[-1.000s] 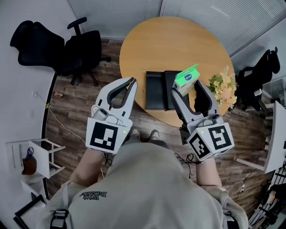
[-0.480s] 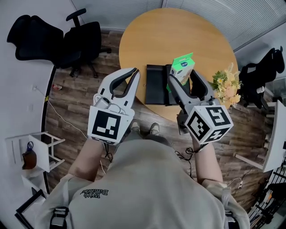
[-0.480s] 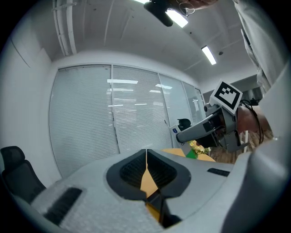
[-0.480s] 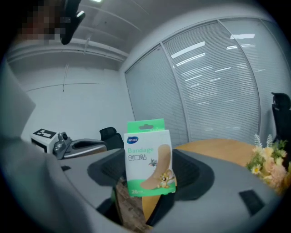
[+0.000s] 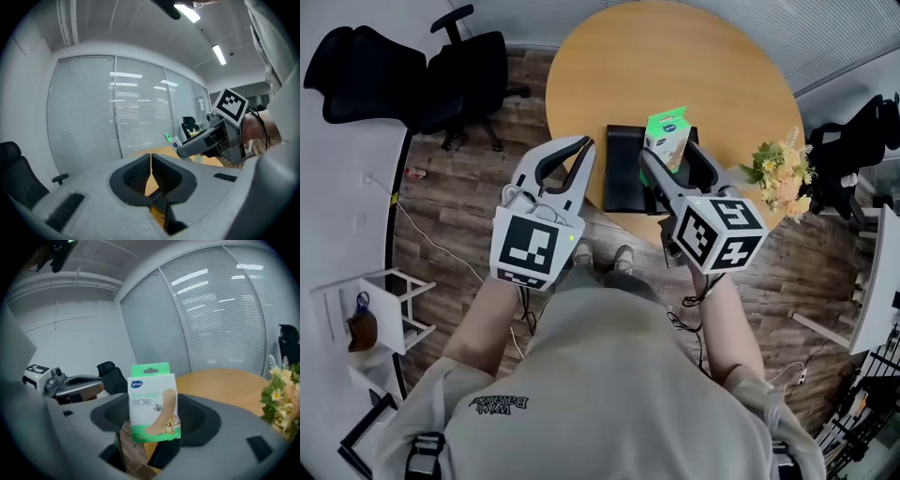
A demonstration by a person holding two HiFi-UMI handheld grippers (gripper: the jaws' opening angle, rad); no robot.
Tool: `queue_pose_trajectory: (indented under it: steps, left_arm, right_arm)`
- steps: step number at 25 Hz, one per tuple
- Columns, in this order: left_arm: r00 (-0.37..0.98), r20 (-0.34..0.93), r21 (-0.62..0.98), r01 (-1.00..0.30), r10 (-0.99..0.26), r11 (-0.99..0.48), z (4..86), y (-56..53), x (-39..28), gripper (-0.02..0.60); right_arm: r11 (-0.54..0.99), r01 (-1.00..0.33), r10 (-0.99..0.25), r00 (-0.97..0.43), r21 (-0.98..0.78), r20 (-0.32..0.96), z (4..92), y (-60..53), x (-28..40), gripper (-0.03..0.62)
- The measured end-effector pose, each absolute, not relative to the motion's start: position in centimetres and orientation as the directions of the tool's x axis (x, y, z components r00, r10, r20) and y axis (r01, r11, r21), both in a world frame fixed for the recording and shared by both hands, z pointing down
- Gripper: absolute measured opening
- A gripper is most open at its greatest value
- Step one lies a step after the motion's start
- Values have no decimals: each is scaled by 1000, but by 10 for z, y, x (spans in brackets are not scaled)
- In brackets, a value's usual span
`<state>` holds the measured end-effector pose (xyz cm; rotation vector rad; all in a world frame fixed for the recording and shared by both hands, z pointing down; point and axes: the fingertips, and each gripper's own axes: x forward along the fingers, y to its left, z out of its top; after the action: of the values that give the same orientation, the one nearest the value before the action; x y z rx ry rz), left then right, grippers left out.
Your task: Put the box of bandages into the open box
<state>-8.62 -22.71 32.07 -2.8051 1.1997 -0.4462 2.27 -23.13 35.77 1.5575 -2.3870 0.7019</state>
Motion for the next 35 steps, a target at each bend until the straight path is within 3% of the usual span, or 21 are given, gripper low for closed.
queue_pose_trajectory:
  steps: [35]
  left_arm:
    - [626, 545, 122, -718, -558, -686, 518, -262, -95, 26]
  right_arm:
    - [144, -934, -469, -356, -328, 808, 608, -234, 2, 318]
